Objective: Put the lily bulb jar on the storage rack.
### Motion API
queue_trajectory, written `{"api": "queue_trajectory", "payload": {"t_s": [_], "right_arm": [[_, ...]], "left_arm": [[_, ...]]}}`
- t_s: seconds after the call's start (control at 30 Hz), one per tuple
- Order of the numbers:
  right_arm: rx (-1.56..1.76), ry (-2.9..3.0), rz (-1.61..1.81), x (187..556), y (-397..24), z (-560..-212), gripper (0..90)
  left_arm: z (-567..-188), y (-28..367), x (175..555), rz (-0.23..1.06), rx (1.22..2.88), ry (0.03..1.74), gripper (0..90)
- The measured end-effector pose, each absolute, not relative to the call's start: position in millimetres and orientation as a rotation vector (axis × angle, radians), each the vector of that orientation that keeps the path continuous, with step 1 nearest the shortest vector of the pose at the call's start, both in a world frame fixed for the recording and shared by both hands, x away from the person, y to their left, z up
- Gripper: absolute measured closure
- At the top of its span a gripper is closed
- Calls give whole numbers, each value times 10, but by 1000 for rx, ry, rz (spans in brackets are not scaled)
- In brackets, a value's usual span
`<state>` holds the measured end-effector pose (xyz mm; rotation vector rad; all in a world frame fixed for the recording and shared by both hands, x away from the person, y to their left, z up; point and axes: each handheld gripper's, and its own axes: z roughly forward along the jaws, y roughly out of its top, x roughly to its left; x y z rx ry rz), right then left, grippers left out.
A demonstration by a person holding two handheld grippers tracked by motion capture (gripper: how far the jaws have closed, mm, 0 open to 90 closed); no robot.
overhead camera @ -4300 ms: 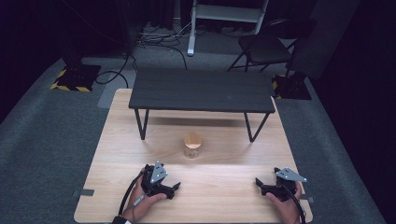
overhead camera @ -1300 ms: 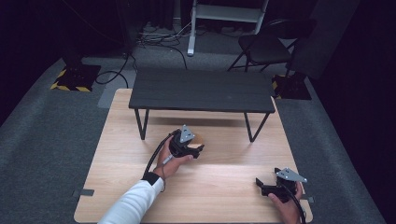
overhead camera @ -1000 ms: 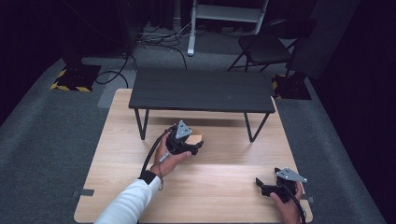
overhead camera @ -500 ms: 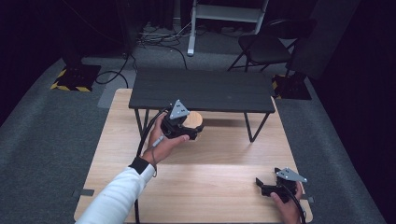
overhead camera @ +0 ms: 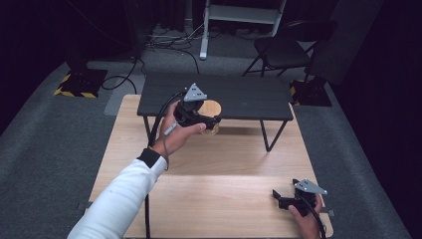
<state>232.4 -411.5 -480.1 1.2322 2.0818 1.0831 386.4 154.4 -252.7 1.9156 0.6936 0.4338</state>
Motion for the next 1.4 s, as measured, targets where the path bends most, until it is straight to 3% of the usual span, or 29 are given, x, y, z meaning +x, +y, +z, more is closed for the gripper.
{"api": "queue_trajectory", "payload": {"t_s": [0.37, 1.3, 1.37, 1.4], "right_arm": [[1236, 2082, 1083, 2324, -4114, -4800, 0], [1237, 2084, 1082, 2324, -4114, -4796, 0], [1237, 2082, 1084, 2323, -4113, -4799, 0], [1237, 2082, 1084, 2323, -4113, -4799, 0]], "left_arm": [[-2221, 1469, 4017, 472, 1899, 679, 239], [-2558, 1294, 4218, 547, 1846, 723, 230], [-2571, 1276, 4211, 559, 1850, 727, 140], [-2574, 1273, 4222, 550, 1852, 738, 140]]}}
